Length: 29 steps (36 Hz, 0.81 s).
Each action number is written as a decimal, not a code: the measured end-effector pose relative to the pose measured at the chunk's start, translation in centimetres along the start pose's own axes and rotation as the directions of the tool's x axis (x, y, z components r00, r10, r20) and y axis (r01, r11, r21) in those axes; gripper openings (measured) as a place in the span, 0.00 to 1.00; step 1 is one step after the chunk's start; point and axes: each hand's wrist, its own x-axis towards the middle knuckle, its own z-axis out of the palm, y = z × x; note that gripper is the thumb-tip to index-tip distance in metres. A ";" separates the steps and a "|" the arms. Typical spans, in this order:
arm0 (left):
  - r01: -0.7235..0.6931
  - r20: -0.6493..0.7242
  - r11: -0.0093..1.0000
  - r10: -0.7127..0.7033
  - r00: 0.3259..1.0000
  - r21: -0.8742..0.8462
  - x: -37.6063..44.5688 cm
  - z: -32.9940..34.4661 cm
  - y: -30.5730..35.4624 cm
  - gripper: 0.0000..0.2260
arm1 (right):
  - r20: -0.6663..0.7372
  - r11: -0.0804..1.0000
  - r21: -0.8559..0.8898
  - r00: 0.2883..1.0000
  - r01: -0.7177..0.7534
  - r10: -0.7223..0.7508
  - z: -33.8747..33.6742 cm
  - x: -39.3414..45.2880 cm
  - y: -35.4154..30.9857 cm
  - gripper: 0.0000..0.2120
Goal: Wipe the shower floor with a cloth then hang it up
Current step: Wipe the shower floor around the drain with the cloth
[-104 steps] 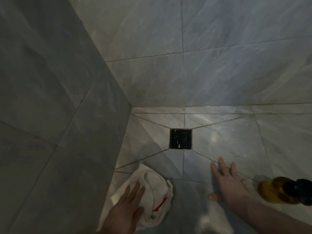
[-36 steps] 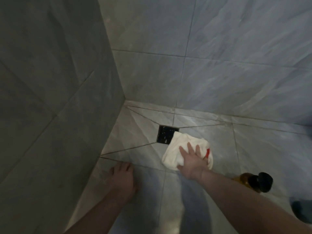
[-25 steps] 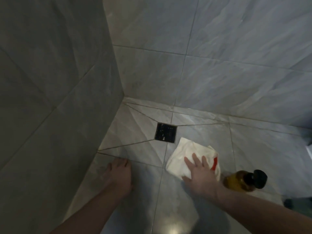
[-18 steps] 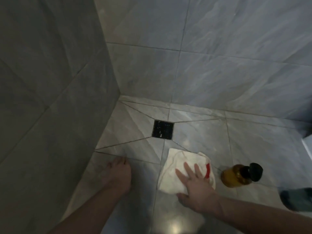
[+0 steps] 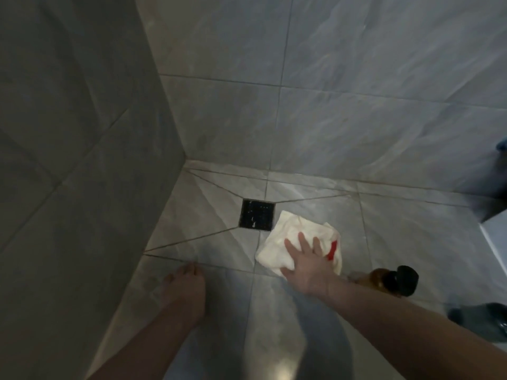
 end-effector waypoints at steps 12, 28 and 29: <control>0.054 0.023 0.997 -0.053 0.998 -0.060 -0.4 0.2 0.0 0.36 | 0.142 0.989 0.026 0.979 0.146 -0.148 4.7 -8.5 -0.7 0.44; 0.040 -0.018 0.998 -0.041 0.999 -0.046 -0.1 0.7 0.0 0.39 | -0.037 0.951 0.077 0.952 -0.300 0.303 -1.7 6.3 5.9 0.50; 0.038 -0.013 0.998 -0.038 0.999 -0.051 -0.1 0.6 -0.1 0.40 | -0.037 0.944 0.095 0.947 -0.315 0.319 -1.9 6.1 5.7 0.49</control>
